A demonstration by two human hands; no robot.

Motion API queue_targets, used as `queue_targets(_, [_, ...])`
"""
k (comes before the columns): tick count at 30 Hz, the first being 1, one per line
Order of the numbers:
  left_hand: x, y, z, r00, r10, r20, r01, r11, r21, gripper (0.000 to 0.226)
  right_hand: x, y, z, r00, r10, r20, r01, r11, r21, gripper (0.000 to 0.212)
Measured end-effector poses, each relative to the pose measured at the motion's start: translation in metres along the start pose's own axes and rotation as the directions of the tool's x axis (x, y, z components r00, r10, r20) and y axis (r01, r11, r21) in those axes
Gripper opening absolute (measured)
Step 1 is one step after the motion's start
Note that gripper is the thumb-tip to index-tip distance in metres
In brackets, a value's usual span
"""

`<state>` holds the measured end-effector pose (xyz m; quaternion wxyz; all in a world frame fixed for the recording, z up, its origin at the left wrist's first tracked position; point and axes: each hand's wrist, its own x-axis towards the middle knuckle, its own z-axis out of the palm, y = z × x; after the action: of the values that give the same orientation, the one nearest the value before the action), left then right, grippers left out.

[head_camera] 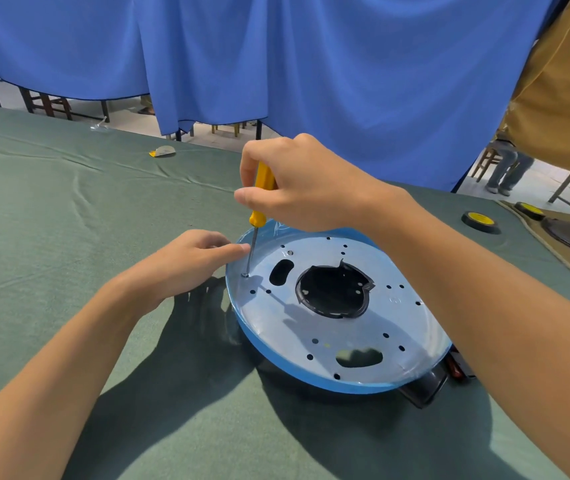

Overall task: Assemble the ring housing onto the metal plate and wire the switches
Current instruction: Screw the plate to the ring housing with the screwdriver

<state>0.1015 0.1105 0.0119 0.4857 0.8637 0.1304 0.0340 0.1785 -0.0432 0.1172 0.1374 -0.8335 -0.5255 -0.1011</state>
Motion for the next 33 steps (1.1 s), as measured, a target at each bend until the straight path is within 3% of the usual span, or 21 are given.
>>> queue_targets(6, [0.000, 0.002, 0.004, 0.990, 0.105, -0.098, -0.114, 0.989, -0.093, 0.006, -0.004, 0.001, -0.003, 0.998, 0.006, -0.069, -0.006, 1.000, 0.000, 0.013])
queue_targets(15, [-0.010, 0.005, -0.001, 0.988, 0.113, 0.104, -0.092, 0.977, -0.190, 0.022, -0.009, 0.002, 0.002, 0.997, 0.003, -0.079, 0.001, 0.999, 0.053, 0.015])
queue_targets(20, [-0.006, 0.003, 0.011, 0.987, 0.140, -0.075, -0.150, 0.978, -0.144, 0.022, -0.009, 0.002, 0.001, 0.997, 0.000, -0.079, 0.005, 0.998, 0.064, 0.014])
queue_targets(23, [-0.006, 0.003, 0.019, 0.965, 0.191, -0.179, -0.206, 0.976, -0.069, 0.038, -0.009, 0.003, 0.003, 0.997, 0.003, -0.076, 0.002, 0.998, 0.063, 0.014])
queue_targets(28, [-0.003, 0.001, 0.024, 0.948, 0.219, -0.232, -0.242, 0.968, -0.072, 0.051, -0.010, 0.005, 0.004, 0.997, 0.004, -0.080, 0.001, 0.998, 0.063, 0.015])
queue_targets(33, [-0.004, 0.003, 0.029, 0.927, 0.234, -0.293, -0.260, 0.964, -0.053, 0.038, -0.008, 0.004, 0.005, 0.996, 0.003, -0.086, 0.003, 0.998, 0.066, 0.015])
